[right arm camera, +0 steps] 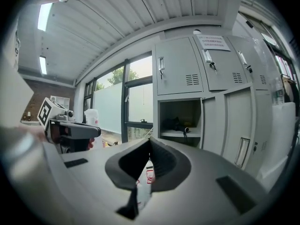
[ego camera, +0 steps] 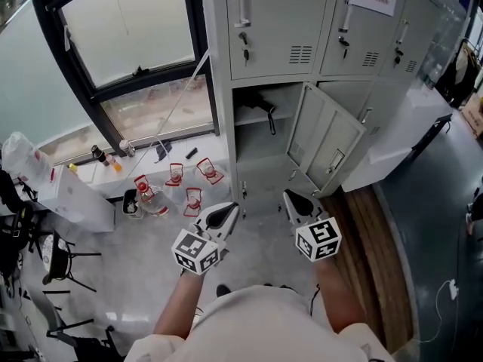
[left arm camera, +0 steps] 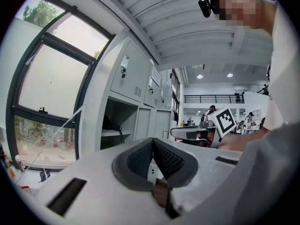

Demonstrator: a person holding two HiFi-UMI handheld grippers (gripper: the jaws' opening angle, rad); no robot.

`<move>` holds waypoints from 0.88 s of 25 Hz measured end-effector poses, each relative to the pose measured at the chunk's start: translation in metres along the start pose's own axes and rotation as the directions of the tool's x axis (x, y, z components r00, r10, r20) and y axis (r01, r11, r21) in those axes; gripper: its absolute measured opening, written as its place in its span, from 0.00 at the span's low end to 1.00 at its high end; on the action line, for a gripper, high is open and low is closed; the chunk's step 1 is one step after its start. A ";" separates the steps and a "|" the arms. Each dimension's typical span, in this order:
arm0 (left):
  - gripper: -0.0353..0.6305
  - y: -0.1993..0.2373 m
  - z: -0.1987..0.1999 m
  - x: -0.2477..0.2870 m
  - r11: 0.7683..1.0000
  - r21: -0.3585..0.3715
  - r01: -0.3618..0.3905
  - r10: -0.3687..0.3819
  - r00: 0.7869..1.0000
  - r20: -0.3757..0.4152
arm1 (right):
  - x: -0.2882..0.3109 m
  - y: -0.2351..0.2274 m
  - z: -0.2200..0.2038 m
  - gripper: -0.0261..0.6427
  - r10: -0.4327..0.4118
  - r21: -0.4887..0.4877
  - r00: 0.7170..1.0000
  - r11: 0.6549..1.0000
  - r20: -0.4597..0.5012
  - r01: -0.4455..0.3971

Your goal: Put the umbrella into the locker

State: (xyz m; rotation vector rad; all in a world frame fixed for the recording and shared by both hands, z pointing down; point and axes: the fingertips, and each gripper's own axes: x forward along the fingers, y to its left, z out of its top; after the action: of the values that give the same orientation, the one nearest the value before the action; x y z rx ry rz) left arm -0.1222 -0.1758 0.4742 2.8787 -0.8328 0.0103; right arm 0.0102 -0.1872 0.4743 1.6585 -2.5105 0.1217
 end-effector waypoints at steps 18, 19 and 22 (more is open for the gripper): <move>0.06 0.016 0.002 -0.012 0.999 -0.033 0.022 -0.022 1.000 0.011 | 0.003 0.024 0.008 0.05 -0.003 -0.006 1.000 1.000 0.008 0.003; 0.06 0.017 0.002 -0.013 0.999 -0.033 0.022 -0.022 1.000 0.010 | 0.003 0.025 0.008 0.05 -0.004 -0.006 1.000 1.000 0.009 0.004; 0.06 0.018 0.001 -0.013 0.999 -0.032 0.021 -0.021 1.000 0.008 | 0.005 0.025 0.010 0.05 -0.005 -0.007 1.000 1.000 0.011 0.005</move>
State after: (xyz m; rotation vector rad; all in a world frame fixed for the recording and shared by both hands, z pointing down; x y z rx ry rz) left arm -0.1431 -0.1842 0.4747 2.8586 -0.7964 -0.0162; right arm -0.0149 -0.1830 0.4655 1.6670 -2.5121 0.1028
